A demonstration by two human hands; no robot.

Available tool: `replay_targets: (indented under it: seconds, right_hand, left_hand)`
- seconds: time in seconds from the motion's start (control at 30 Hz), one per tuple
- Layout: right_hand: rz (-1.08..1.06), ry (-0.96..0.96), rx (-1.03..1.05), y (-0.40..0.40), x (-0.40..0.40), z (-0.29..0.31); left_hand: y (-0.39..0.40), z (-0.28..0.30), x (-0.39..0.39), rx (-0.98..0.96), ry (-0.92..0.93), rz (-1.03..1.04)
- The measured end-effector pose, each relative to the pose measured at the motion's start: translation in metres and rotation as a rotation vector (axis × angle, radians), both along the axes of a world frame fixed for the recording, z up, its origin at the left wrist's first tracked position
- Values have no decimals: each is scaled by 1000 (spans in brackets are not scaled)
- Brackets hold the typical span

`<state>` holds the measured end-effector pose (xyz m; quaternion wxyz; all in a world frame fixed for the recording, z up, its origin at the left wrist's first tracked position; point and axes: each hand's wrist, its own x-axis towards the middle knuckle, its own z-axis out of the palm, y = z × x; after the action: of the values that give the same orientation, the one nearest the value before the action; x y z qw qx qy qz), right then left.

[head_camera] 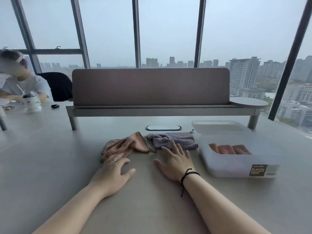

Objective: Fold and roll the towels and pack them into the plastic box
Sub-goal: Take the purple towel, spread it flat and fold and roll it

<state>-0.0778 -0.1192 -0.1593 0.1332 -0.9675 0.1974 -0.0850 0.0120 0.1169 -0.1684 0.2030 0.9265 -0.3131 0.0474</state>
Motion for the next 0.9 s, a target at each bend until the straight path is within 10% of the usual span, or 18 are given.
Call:
replay_targets:
  seconds: [0.3, 0.53, 0.9]
  right_hand:
    - [-172, -112, -242, 1, 5, -1]
    - [260, -230, -238, 28, -51, 1]
    - [300, -448, 272, 16, -55, 3]
  left_hand:
    - [-2, 1, -12, -26, 77, -161]
    - [-18, 4, -29, -19, -1, -378]
    - [-26, 9, -28, -520, -41, -331]
